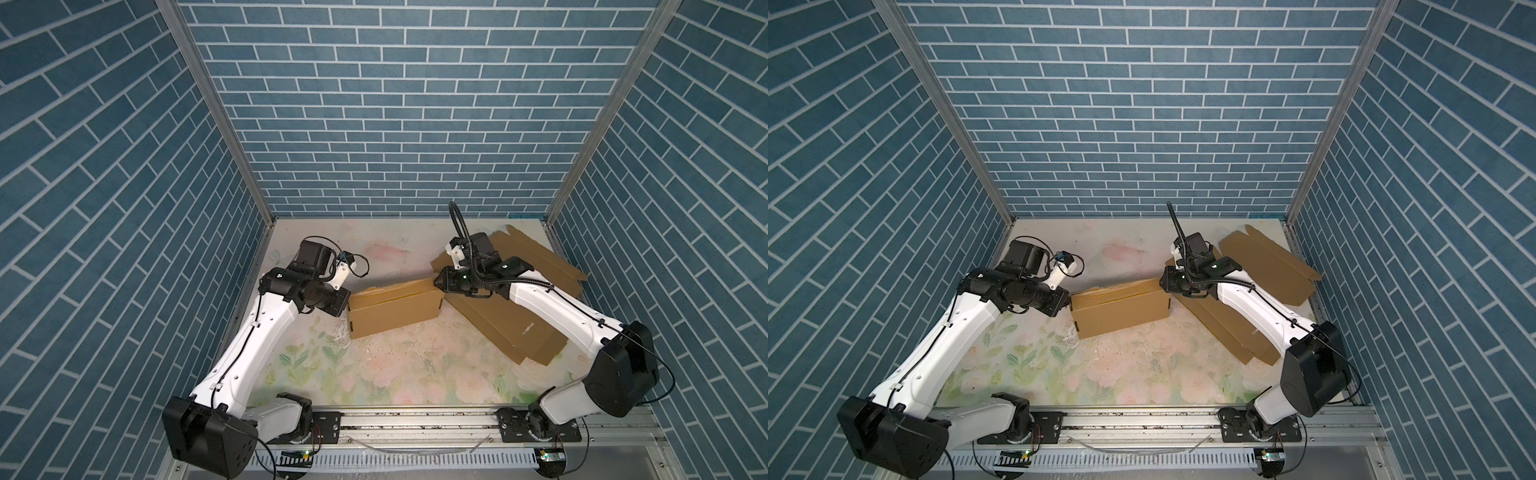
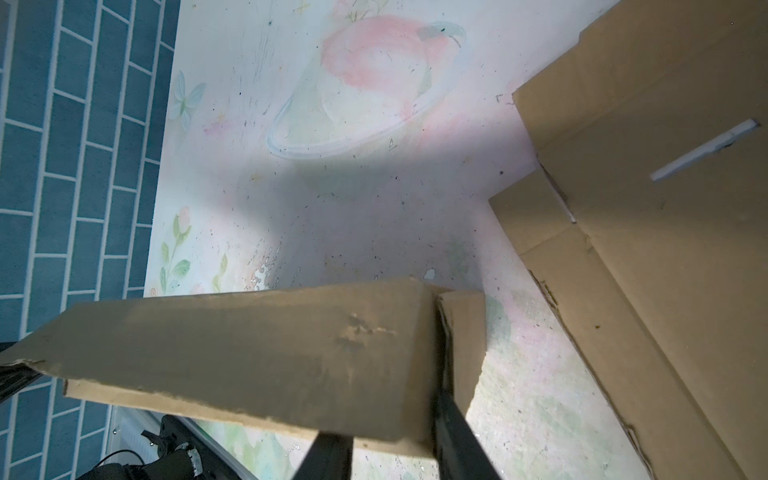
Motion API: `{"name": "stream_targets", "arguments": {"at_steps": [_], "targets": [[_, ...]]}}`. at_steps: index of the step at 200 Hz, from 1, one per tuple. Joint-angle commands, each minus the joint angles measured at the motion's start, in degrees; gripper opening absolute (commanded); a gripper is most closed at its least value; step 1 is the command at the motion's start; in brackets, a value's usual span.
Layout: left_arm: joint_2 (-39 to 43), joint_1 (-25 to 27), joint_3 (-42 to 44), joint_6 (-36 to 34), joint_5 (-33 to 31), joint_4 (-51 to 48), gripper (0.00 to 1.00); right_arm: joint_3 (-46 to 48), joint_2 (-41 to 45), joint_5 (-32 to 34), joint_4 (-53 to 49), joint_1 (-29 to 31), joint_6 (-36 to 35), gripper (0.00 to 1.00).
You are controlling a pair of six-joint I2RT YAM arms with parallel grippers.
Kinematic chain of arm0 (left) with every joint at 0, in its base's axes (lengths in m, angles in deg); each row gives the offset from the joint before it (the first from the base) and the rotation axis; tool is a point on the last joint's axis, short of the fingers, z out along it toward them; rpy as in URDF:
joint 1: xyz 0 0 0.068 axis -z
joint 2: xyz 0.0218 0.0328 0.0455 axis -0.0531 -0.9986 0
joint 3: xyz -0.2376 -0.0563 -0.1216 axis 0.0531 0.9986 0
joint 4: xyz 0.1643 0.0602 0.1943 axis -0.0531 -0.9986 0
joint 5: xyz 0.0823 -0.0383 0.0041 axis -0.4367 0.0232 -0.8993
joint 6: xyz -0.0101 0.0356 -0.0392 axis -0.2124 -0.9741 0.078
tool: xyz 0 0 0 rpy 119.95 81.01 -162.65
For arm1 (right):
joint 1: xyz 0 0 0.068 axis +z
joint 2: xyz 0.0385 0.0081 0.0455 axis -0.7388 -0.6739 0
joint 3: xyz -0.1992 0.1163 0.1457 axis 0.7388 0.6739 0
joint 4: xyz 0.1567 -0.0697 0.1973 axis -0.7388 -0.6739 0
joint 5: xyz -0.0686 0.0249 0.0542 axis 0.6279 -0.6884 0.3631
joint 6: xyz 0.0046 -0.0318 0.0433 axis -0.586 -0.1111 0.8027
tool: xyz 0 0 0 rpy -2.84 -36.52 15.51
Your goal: Fold the paper box
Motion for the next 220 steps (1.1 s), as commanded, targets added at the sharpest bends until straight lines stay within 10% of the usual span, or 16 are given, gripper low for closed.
{"name": "stream_targets", "arguments": {"at_steps": [1, 151, 220], "targets": [[-1.43, -0.68, -2.01, 0.73, 3.03, -2.31, 0.12, 3.96, -1.97, 4.10, -4.37, 0.47, -1.72, 0.36], [-4.33, -2.96, -3.45, 0.66, 3.57, -3.81, 0.13, -4.23, -0.55, 1.08, -5.18, 3.16, 2.34, 0.48], [-5.52, -2.94, -3.42, 0.32, 1.55, -4.23, 0.13, -5.26, 0.76, 9.82, -10.27, 4.18, -0.01, 0.56]]}}
